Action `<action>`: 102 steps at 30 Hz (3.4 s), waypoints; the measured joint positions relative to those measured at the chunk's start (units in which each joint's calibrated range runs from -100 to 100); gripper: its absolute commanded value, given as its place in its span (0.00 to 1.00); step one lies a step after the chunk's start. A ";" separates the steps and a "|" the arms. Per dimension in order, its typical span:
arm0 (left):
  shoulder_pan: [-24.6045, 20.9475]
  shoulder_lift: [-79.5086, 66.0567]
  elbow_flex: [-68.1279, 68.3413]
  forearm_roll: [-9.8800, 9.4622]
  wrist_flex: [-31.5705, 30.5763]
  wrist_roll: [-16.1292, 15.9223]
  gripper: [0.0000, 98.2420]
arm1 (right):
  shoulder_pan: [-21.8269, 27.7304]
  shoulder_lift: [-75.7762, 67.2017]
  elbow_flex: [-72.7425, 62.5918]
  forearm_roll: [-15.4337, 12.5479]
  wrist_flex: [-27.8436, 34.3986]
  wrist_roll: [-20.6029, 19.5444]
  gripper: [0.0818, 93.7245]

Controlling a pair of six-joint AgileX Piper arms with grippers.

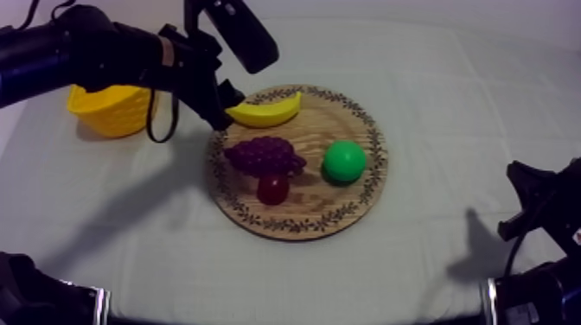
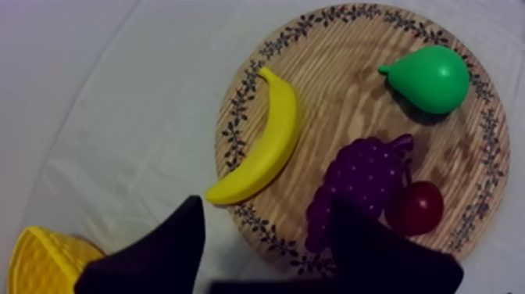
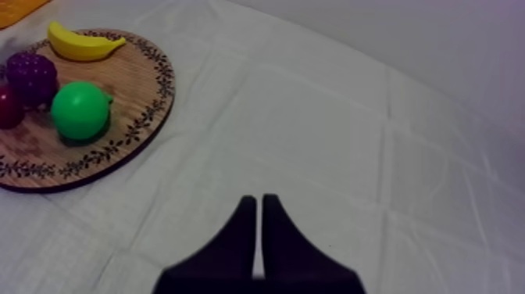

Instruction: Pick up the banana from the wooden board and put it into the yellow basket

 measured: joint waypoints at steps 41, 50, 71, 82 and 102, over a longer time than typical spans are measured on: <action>-0.99 37.17 -30.51 -2.23 22.23 0.59 0.50 | 0.00 0.00 0.00 0.00 0.02 0.00 0.00; 0.79 40.46 -33.94 -5.90 23.97 4.82 0.28 | 0.00 0.00 0.00 0.00 0.02 0.00 0.00; -2.17 30.22 -41.27 -10.92 35.78 7.92 0.16 | 0.00 0.00 0.00 0.00 0.02 0.00 0.00; -10.51 15.43 -40.98 -13.43 42.07 6.43 0.15 | 0.00 0.00 0.00 0.00 0.02 0.00 0.00; -22.80 14.23 -21.54 -13.80 32.41 10.86 0.13 | 0.00 0.00 0.00 0.00 0.02 0.00 0.00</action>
